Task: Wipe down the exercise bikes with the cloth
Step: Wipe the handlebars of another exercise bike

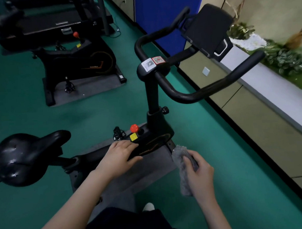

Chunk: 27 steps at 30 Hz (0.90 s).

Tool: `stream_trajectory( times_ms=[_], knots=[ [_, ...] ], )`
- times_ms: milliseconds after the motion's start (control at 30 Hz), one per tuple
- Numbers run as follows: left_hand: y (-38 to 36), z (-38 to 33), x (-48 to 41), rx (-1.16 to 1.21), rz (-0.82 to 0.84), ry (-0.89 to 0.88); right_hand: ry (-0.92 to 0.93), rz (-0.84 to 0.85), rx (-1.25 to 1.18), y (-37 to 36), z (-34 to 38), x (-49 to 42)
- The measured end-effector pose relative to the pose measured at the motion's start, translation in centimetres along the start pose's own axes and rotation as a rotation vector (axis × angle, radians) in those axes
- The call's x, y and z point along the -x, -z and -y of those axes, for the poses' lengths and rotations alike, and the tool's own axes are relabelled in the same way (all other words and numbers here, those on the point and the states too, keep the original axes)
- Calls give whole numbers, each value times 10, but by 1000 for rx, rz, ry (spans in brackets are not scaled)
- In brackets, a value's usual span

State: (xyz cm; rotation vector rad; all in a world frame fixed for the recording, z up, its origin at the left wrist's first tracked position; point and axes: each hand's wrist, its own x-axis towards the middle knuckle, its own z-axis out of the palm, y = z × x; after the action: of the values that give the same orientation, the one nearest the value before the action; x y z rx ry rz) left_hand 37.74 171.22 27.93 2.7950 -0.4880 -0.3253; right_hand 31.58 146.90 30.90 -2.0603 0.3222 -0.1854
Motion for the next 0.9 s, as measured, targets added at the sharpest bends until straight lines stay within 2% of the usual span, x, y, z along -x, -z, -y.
stream_trajectory(
  times_ms=[267,667,767,900],
  knots=[
    [23,8,-47,54,-95,-29,34,-43,-17,-1,19,-34],
    [91,59,-143,119,-269,-247,49,-192,-88,-59,104,-89],
    [110,69,-169,112,-316,-334,108,-301,-33,-78,121,-108],
    [131,63,-205,126,-344,-470,310,-515,189,-87,146,-145]
  ],
)
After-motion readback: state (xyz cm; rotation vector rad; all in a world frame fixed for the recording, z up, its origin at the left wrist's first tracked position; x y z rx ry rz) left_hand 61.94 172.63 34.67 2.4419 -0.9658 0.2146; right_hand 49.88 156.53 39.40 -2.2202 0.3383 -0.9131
